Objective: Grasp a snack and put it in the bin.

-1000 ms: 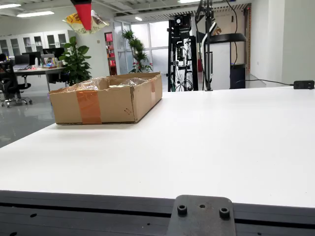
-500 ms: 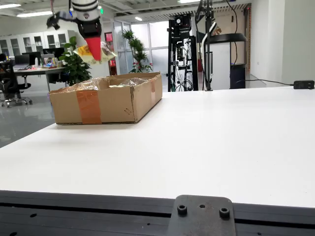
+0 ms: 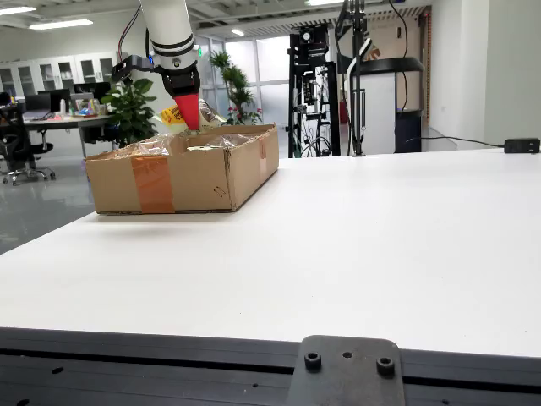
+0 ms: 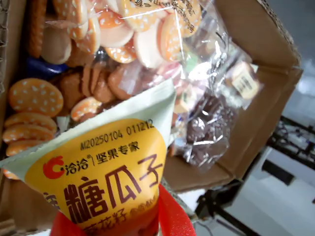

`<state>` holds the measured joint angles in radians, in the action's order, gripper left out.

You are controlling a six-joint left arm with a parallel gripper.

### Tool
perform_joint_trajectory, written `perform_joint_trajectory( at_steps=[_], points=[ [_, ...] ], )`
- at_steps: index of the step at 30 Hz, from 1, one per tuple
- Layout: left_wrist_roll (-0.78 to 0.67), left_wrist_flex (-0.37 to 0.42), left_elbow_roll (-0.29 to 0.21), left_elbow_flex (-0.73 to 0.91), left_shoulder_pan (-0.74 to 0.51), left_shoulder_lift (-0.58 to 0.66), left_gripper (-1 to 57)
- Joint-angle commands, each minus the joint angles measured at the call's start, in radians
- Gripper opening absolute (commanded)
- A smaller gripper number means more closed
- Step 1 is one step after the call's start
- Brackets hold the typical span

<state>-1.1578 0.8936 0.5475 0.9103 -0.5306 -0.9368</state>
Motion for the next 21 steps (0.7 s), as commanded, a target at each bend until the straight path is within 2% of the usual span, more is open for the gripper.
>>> perform_joint_trajectory(
  at_steps=[1,4,8,10,21],
  points=[
    [-0.003,-0.005,-0.003,-0.015,0.008,-0.008,34.1],
    [-0.004,-0.004,-0.004,-0.023,0.011,-0.013,40.6],
    [-0.005,0.006,-0.007,-0.032,0.008,-0.018,43.6],
    [-0.004,0.016,-0.008,-0.035,0.001,-0.019,41.4],
    [0.006,0.074,-0.008,-0.063,-0.082,0.04,20.9]
  ],
)
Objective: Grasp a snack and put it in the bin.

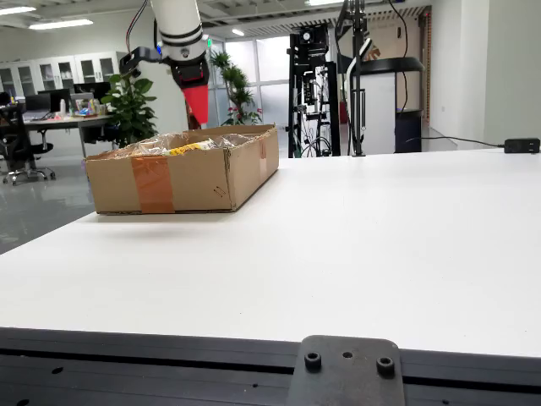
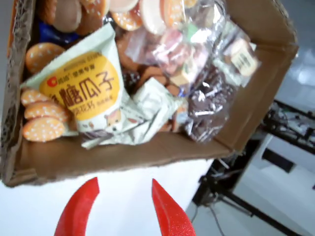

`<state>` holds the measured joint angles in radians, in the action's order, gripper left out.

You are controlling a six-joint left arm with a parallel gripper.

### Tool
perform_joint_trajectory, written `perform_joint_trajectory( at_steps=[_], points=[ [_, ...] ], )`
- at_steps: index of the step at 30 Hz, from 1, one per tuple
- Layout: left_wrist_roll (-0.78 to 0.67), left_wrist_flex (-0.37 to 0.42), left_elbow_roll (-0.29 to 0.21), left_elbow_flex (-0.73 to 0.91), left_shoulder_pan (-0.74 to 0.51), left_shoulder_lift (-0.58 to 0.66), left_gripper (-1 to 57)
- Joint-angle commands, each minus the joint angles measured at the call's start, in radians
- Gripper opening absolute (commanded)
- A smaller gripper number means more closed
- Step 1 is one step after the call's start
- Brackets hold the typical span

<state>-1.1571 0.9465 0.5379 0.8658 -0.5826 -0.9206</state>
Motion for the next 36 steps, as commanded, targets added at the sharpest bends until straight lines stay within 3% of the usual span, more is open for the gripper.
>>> perform_joint_trajectory(
  at_steps=[1,9,13,29,36],
  points=[
    [0.007,0.028,0.002,-0.026,-0.04,0.03,19.1],
    [0.04,0.074,0.003,-0.074,-0.127,0.069,6.1],
    [0.093,0.105,0.003,-0.108,-0.179,0.076,2.4],
    [0.281,0.215,-0.031,-0.154,-0.412,0.098,-0.2],
    [0.333,0.27,-0.093,-0.153,-0.496,0.138,-0.2]
  ],
)
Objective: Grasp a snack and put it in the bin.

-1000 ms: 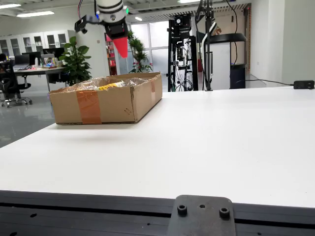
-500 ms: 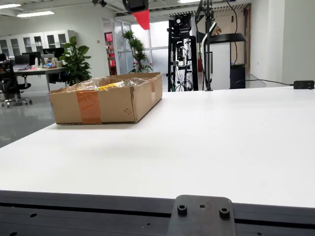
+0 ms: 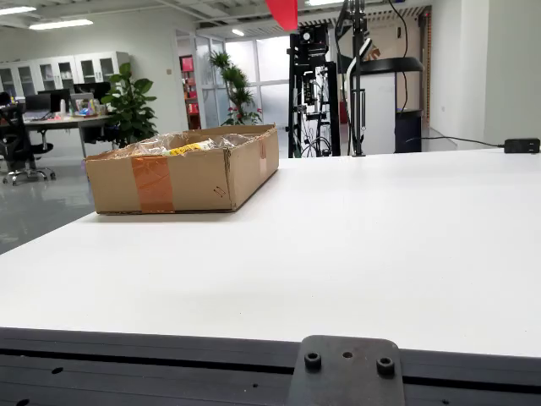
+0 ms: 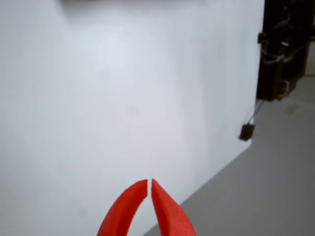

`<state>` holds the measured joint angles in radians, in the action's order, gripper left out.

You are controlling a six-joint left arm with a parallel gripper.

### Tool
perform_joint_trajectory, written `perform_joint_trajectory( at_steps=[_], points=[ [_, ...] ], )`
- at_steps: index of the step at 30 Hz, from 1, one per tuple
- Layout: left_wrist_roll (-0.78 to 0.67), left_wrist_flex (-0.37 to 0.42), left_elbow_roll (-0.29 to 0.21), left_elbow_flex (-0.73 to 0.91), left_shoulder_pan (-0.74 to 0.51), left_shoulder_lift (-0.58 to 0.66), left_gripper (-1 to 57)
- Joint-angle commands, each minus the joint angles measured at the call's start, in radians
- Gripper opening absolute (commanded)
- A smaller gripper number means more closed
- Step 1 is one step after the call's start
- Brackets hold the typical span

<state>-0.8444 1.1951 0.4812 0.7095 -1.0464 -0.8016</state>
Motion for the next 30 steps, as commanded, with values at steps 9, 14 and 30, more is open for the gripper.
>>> perform_joint_trajectory(
  at_steps=[9,14,30],
  points=[
    [0.09,0.055,-0.202,0.036,-0.106,0.091,-0.3],
    [0.112,0.061,-0.243,0.079,-0.151,0.153,-0.3],
    [0.244,0.063,-0.35,0.259,-0.224,0.321,-0.3]
  ],
)
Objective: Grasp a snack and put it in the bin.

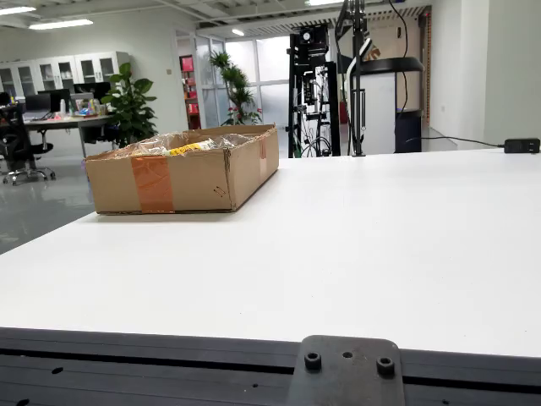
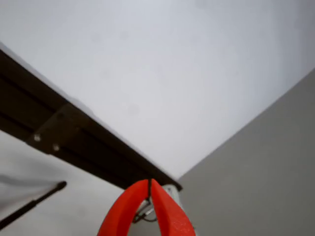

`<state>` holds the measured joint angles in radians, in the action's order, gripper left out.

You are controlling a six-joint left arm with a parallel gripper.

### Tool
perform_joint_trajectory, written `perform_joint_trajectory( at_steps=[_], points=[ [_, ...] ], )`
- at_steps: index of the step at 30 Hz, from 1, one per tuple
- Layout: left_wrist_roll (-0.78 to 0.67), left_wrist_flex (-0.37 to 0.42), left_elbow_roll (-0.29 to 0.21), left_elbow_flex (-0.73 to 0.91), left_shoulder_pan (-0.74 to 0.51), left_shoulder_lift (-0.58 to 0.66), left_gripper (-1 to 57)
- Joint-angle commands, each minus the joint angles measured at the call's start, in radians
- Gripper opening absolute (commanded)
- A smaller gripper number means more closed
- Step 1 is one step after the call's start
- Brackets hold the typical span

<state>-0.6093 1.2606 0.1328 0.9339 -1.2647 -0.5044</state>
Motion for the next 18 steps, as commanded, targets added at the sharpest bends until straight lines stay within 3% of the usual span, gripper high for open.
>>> perform_joint_trajectory(
  at_steps=[1,18],
  points=[
    [0.011,-0.003,-0.003,0.045,-0.007,0.031,-0.3],
    [0.033,-0.008,0.001,0.091,0.125,0.064,0.2]
  ],
)
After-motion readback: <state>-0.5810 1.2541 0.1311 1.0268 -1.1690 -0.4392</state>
